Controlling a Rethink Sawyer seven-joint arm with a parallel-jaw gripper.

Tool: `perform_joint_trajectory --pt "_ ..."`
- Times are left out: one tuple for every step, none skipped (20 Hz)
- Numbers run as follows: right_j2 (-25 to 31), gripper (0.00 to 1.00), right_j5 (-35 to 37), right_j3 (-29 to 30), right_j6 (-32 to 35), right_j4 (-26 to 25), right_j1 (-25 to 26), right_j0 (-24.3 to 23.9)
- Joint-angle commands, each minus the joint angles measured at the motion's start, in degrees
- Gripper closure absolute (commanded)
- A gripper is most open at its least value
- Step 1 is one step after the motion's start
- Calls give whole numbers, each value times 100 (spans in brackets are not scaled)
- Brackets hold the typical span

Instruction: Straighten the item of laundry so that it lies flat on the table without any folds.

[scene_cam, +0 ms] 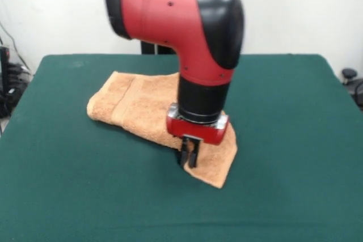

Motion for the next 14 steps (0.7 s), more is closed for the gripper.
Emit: perform_joint_trajectory --pt "649 100 95 -59 -990 -947 398 -751" --pt "666 100 238 -78 -1031 -1038 312 -803" --pt "688 100 349 -90 -1060 -1127 232 -850" --pt "722 100 429 -84 -1110 -1227 163 -942" --pt "770 100 503 -72 -1136 -1313 113 -1019" --pt "812 100 571 -82 -1158 -1393 61 -1074" --pt "852 100 626 -73 -1170 -1476 13 -1140" --pt "888 100 688 -81 -1181 -1550 -26 -1191" --pt "926 100 740 -100 -1184 -1622 -49 -1249" --pt "969 100 769 -116 -1179 -1693 -64 -1296" --pt "1013 100 795 -141 -1188 -1763 -72 -1356" --pt "1055 100 811 -180 -1189 -1834 -64 -1400" --pt "1106 100 835 -206 -1209 -1898 -69 -1461" --pt "1147 100 853 -230 -1206 -1956 -65 -1506"
